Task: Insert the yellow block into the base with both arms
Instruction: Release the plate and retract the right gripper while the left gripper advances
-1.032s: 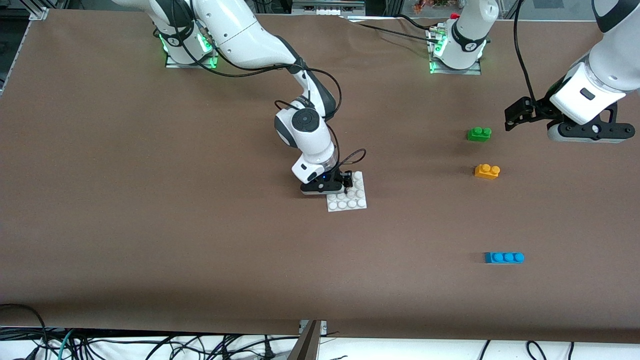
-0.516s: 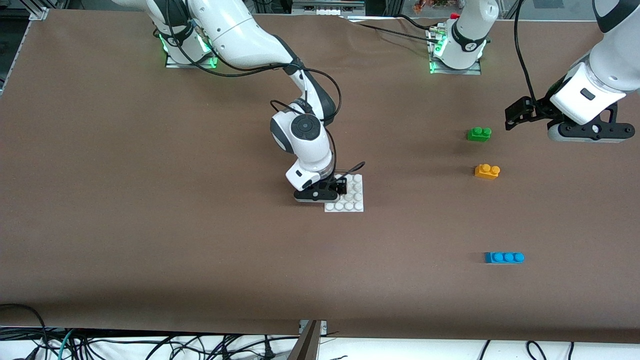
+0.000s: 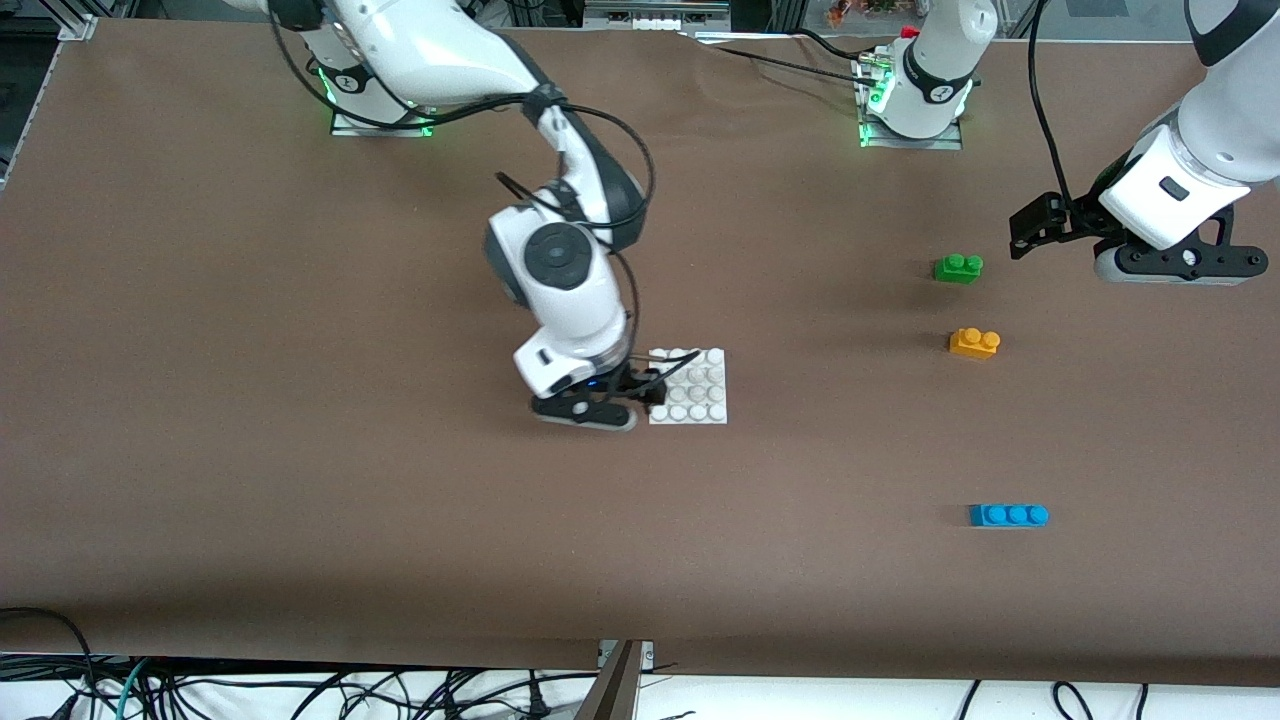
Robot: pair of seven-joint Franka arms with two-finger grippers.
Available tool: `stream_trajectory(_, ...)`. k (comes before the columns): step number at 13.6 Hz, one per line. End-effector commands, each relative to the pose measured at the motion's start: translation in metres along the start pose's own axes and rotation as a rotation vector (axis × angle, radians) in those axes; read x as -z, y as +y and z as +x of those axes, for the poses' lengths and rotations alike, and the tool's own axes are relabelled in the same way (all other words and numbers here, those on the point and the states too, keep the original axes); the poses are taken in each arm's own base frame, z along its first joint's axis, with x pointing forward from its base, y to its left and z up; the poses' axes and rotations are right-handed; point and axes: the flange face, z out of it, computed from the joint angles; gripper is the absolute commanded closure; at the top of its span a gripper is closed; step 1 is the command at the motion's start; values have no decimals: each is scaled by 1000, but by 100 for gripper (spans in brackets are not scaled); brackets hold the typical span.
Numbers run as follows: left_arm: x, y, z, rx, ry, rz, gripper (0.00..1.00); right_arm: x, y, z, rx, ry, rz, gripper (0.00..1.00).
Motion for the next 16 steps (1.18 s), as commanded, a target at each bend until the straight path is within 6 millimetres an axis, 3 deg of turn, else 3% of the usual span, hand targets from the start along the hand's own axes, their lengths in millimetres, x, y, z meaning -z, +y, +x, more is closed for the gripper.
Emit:
stream_trajectory(1, -5, 0, 16, 3, -21, -13, 0, 36, 70, 20, 50, -63, -4, 1)
stream_trajectory(4, -14, -13, 21, 9, -38, -5, 0, 83, 158, 35, 99, -89, -3, 1)
stream_trajectory(9, -56, -57, 46, -44, -58, 106, 0, 191, 271, 52, 118, -233, -18, 1)
stream_trajectory(11, -84, -70, 54, -62, -46, 100, 0, 228, 300, 50, 153, -228, -64, 1)
stream_trajectory(13, -124, -70, 53, -100, -42, 97, 0, 256, 316, 43, 205, -224, -114, 1)
stream_trajectory(16, -168, -68, 49, -124, -12, 85, 0, 290, 342, 36, 221, -234, -134, 1)
